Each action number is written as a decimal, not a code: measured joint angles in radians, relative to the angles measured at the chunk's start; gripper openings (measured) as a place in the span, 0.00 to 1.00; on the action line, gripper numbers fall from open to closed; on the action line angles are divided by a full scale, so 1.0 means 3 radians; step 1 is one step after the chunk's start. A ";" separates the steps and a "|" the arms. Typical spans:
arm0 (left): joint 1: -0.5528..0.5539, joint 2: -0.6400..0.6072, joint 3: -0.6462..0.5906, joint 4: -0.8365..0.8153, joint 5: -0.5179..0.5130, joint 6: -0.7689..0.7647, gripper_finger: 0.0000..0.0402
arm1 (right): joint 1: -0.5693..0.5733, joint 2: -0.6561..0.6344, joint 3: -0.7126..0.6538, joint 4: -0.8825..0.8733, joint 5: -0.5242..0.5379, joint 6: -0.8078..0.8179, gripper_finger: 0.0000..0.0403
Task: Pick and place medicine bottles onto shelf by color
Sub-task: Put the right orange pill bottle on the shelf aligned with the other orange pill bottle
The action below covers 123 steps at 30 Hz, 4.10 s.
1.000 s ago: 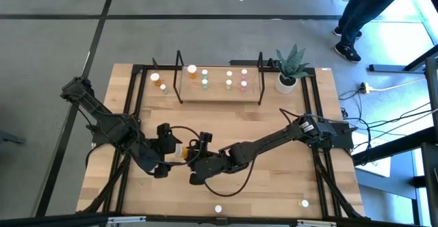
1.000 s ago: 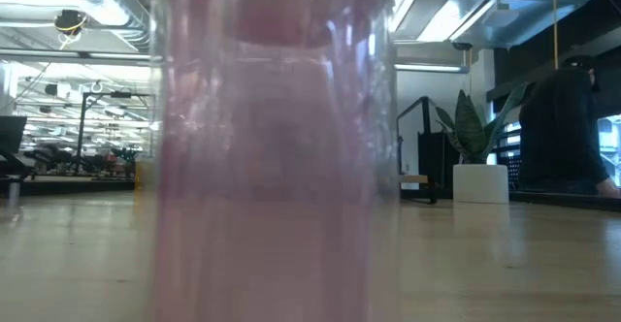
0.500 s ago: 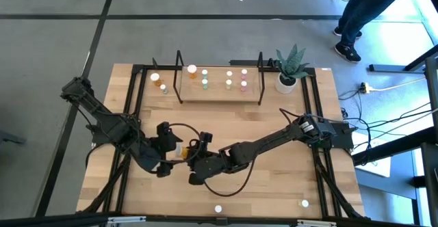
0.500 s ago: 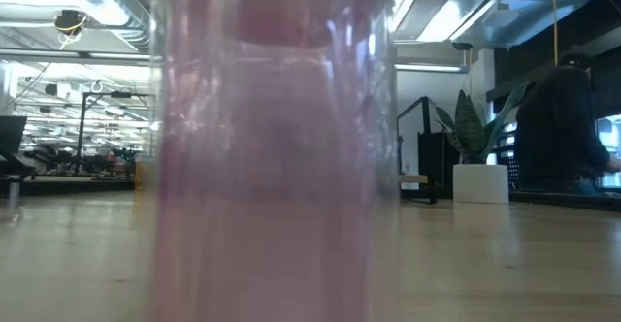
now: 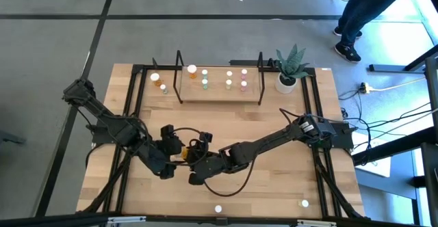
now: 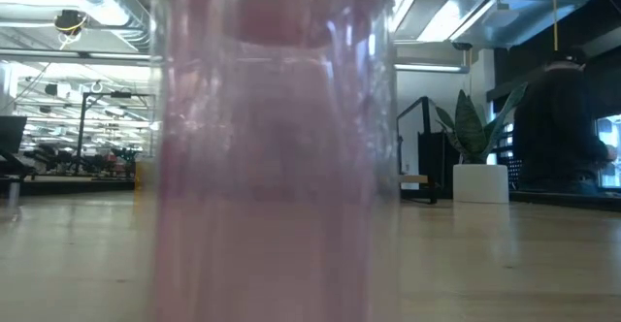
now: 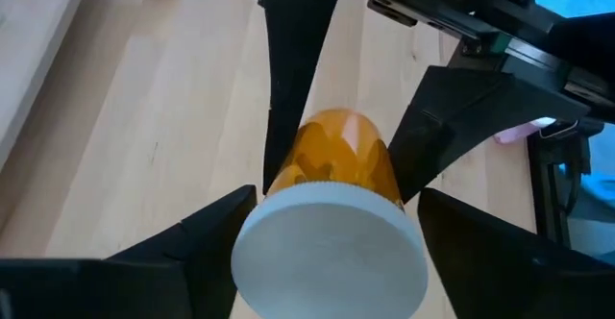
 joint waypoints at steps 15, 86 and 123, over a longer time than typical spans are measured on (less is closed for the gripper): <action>0.0001 -0.0009 0.0000 0.0007 0.0014 -0.0012 0.51 | 0.0001 0.0000 0.0000 0.0000 -0.0005 0.0010 0.46; 0.0804 -0.0382 0.0075 -0.0715 0.0448 -0.0464 0.48 | -0.0001 -0.0973 -0.0001 -0.1809 -0.0531 0.0723 0.53; 0.3755 0.1534 0.1481 -0.1341 0.1079 0.1927 0.48 | -0.0661 -0.1542 0.0001 -0.2195 -0.1078 -0.0197 0.53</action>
